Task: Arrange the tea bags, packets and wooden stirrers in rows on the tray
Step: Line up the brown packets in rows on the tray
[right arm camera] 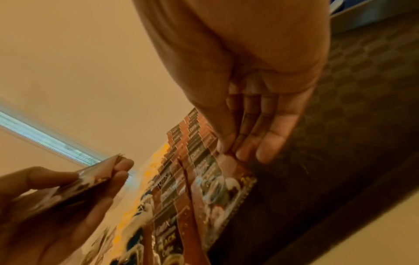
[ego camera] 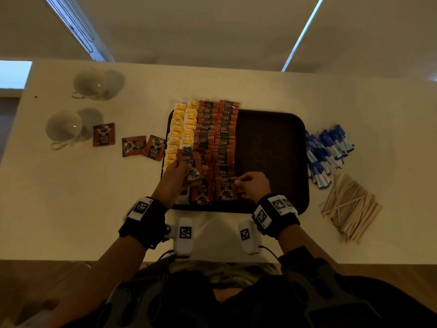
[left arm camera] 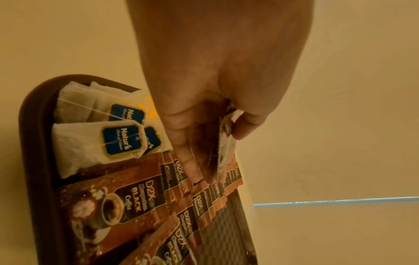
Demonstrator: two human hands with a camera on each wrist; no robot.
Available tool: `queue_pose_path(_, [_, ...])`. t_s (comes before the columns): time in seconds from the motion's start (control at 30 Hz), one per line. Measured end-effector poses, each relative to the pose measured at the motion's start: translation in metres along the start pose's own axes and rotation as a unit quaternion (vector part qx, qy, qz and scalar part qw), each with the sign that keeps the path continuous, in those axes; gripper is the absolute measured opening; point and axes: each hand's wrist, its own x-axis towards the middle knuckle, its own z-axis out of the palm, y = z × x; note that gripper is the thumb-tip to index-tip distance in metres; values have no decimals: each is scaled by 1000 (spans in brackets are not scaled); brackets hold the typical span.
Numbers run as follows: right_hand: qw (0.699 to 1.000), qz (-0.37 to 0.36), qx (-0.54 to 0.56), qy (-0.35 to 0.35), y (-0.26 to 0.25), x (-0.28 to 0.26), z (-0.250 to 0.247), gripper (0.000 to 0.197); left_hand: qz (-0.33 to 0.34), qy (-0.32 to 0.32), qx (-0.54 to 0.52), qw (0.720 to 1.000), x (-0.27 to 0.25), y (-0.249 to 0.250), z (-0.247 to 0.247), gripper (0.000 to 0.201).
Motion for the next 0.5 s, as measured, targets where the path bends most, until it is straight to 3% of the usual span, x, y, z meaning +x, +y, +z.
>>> queue_pose_path(0.17, [1000,0,4,24,2,3,6,1,14,1,21,1000,-1,-5,-3,19])
queue_pose_path(0.5, [999,-8,9,38,-2,1,7,21,45,-34,75,996,-5,-11,-7,16])
